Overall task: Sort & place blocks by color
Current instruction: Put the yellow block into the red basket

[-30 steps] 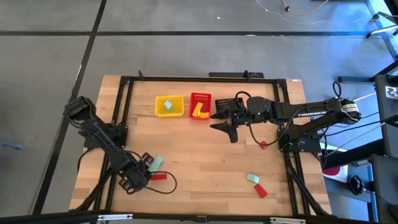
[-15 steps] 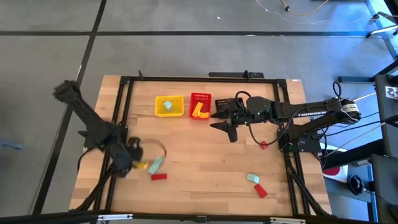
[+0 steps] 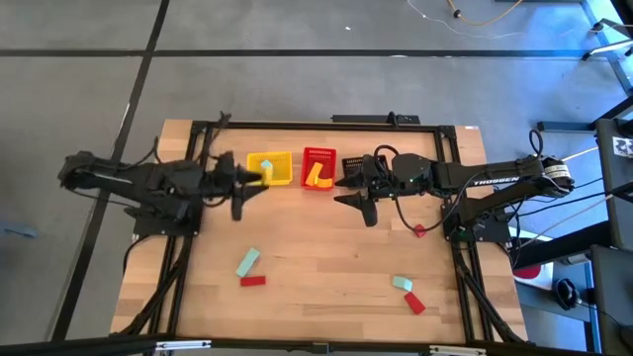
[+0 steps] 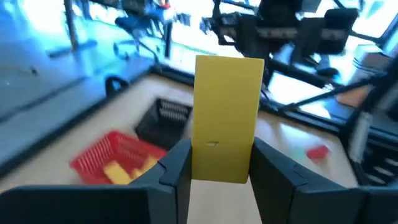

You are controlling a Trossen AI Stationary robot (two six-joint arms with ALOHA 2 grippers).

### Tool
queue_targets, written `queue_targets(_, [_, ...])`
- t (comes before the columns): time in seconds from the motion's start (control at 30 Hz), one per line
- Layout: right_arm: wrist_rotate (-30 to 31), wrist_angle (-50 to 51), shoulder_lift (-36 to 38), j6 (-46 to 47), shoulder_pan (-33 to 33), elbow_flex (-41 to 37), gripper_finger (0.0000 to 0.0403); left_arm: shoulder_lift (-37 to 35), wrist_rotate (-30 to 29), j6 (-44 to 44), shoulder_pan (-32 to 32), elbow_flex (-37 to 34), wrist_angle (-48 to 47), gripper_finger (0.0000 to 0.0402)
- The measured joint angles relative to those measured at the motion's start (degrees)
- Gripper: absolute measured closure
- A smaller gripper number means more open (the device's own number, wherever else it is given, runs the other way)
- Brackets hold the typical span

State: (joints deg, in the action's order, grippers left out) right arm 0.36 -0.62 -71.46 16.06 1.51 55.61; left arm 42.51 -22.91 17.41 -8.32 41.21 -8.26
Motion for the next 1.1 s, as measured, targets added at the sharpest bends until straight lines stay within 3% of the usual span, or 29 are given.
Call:
queue_targets(0.17, [0.02, -0.07, 0.0, -0.01, 0.01, 0.0, 0.0183, 4.15, 4.8, -3.9, 5.08, 0.0, 7.52, 0.0283])
queue_targets(0.33, [0.09, -0.59, -0.02, 1.05, 0.01, -0.02, 0.0183, 7.24, 7.6, -3.19, 5.69, 0.0, 11.38, 0.0283])
queue_targets(0.47, [1.35, -6.28, -1.87, 6.04, 0.01, -0.03, 0.0182, 11.31, 10.17, -2.96, 5.73, 0.0, 16.35, 0.0283])
queue_targets(0.73, [1.78, -18.36, -7.54, 4.1, 0.01, -0.03, 0.0182, 22.96, 14.93, 0.55, 5.69, 0.0, 29.65, 0.0283])
queue_targets(1.1, [4.17, -25.05, -10.92, 3.3, -0.02, -0.07, 0.0182, 25.85, 17.91, 1.62, 5.69, 0.02, 35.03, 0.0283])
